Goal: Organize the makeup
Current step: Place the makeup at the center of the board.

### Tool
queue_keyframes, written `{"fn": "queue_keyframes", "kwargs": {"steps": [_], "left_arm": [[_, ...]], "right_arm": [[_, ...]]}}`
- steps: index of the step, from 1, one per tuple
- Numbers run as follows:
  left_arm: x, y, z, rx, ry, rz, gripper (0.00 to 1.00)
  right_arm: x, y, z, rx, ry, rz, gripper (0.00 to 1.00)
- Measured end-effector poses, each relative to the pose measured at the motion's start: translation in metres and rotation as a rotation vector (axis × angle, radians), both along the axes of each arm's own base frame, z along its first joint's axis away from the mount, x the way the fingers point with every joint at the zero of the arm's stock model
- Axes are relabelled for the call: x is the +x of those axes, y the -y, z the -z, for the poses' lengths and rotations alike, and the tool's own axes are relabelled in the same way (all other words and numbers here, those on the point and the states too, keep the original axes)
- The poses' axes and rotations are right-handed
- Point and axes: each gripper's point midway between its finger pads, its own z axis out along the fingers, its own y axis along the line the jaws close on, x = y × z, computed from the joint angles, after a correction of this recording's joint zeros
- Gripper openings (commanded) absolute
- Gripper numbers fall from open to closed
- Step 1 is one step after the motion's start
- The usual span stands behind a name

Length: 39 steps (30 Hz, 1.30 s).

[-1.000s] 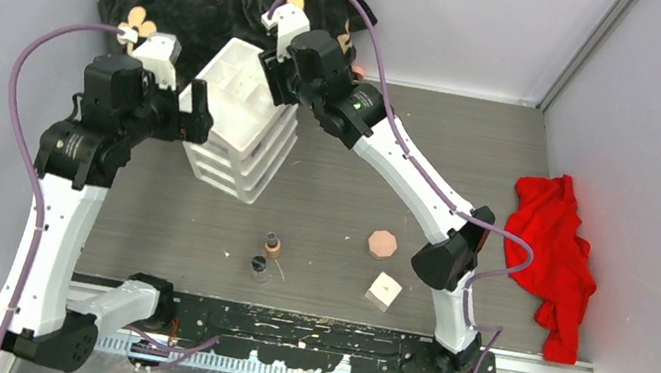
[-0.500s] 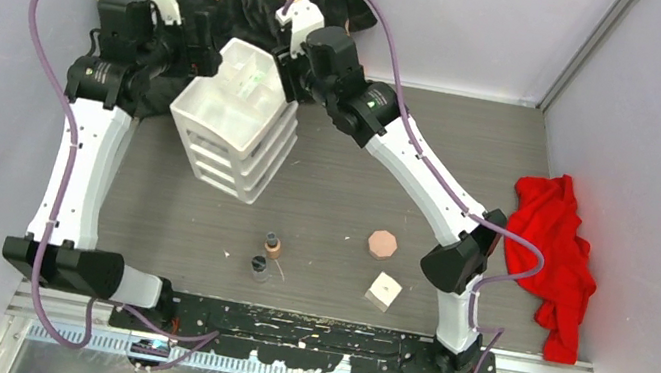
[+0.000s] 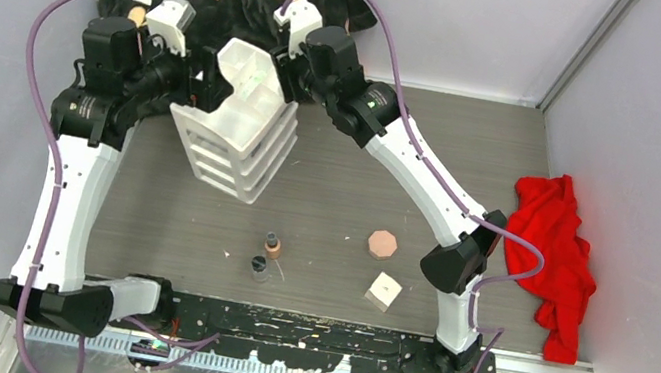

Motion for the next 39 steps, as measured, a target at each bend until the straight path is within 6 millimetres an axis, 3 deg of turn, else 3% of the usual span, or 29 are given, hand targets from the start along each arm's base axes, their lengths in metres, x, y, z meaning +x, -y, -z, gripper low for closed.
{"fn": "queue_keyframes", "kwargs": {"steps": [6,12,23,26,35,39], "left_arm": [[-0.008,0.012,0.007,0.008,-0.002,0.075,0.94],[-0.042,0.03,0.032,0.046,-0.031,0.158,0.94],[-0.063,0.021,0.015,0.06,0.04,0.119,0.94],[-0.062,0.021,0.016,0.058,0.037,0.115,0.94],[-0.062,0.022,0.017,0.039,0.024,0.108,0.93],[-0.061,0.022,0.018,0.037,0.019,0.108,0.93]], "right_arm": [[0.0,0.004,-0.001,-0.002,-0.002,0.005,0.3],[-0.005,0.011,-0.001,-0.013,-0.018,0.007,0.3],[-0.017,0.015,0.016,-0.04,-0.1,-0.009,0.29],[-0.029,0.027,0.032,-0.066,-0.146,0.002,0.28],[-0.108,0.109,0.106,-0.211,-0.346,0.076,0.28],[-0.132,0.134,0.146,-0.265,-0.422,0.1,0.27]]}}
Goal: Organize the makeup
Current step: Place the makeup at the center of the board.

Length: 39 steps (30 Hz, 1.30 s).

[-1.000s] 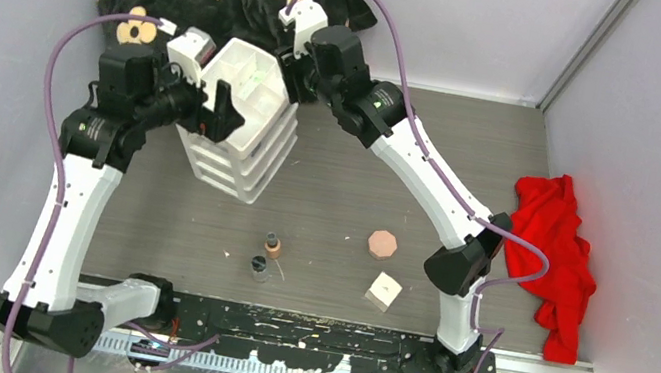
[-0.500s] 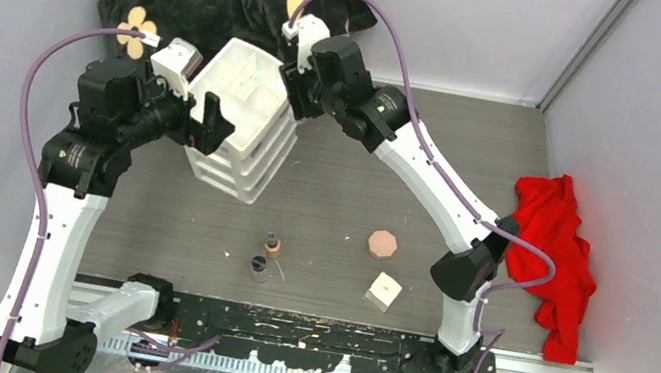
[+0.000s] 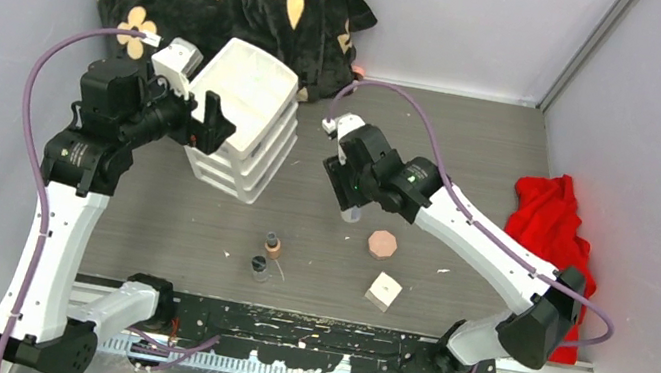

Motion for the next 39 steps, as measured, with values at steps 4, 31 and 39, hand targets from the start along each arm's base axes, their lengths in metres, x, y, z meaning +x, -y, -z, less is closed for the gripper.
{"fn": "queue_keyframes", "kwargs": {"steps": [4,31,39], "left_arm": [[0.0,0.0,0.004,0.0,-0.009,0.0,0.92],[-0.018,0.001,0.027,0.001,-0.062,0.016,0.91],[-0.018,0.002,0.029,-0.002,-0.068,0.024,0.91]], "right_arm": [[-0.011,0.01,0.037,-0.049,-0.065,0.015,0.27],[0.048,-0.085,0.122,-0.016,-0.109,-0.041,0.28],[0.052,-0.09,0.121,0.001,-0.089,-0.039,0.49]]}}
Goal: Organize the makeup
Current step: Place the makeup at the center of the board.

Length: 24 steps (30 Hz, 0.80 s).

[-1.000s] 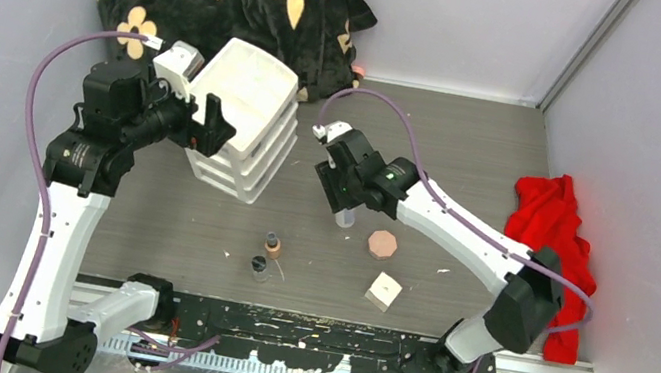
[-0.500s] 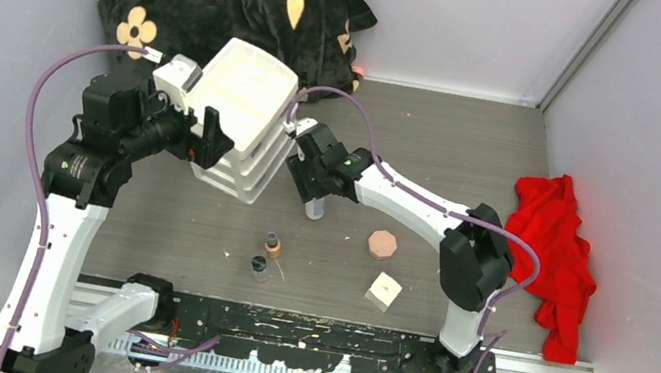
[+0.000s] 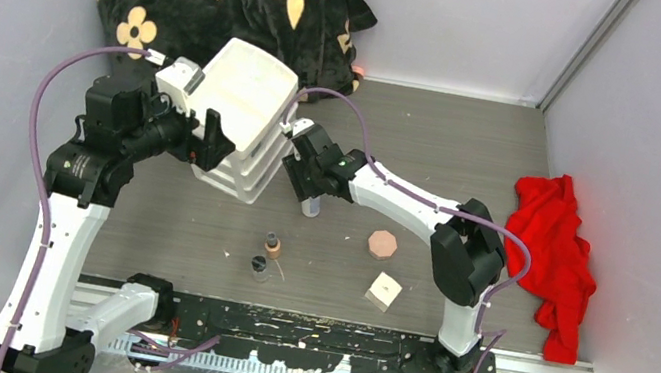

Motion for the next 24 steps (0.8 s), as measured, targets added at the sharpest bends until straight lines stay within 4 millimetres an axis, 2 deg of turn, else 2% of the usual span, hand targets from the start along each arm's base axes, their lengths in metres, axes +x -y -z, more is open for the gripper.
{"fn": "queue_keyframes", "kwargs": {"steps": [7,12,16,20,24], "left_arm": [[0.0,0.0,0.002,0.0,-0.007,0.0,0.9],[0.0,0.0,0.003,-0.002,-0.01,-0.001,0.9],[0.0,0.0,0.003,-0.002,-0.011,-0.001,0.9],[0.001,0.0,0.005,-0.002,-0.015,-0.001,0.91],[0.002,0.001,0.007,-0.001,-0.023,-0.001,0.93]], "right_arm": [[0.001,0.0,0.001,-0.014,0.022,0.004,0.56],[-0.004,0.004,0.01,-0.032,0.019,0.002,0.57],[-0.01,0.008,0.015,-0.041,0.018,0.0,0.63],[-0.015,0.014,0.012,-0.039,0.034,0.003,0.66],[-0.018,0.014,-0.001,-0.017,0.058,-0.001,0.66]]}}
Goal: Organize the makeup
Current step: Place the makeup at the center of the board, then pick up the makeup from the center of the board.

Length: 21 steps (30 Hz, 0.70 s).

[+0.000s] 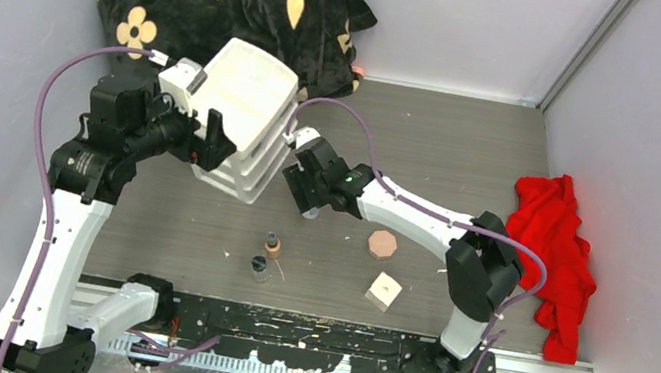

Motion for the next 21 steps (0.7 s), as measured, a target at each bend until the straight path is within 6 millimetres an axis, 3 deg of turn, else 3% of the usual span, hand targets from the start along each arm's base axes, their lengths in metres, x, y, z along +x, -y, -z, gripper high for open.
{"fn": "queue_keyframes", "kwargs": {"steps": [9,14,17,21], "left_arm": [[-0.003,0.003,0.005,0.01,-0.025,0.014,0.96],[-0.013,0.012,0.007,0.022,-0.051,0.053,0.99],[-0.02,0.027,0.007,0.014,-0.06,0.11,0.99],[-0.034,0.069,0.018,0.012,-0.091,0.243,1.0]], "right_arm": [[-0.021,0.0,-0.052,0.061,0.06,-0.036,0.67],[-0.04,0.015,-0.101,0.113,0.125,-0.036,0.7],[-0.047,0.033,-0.137,0.159,0.19,-0.008,0.79],[-0.049,0.068,-0.186,0.224,0.314,0.076,0.87]]}}
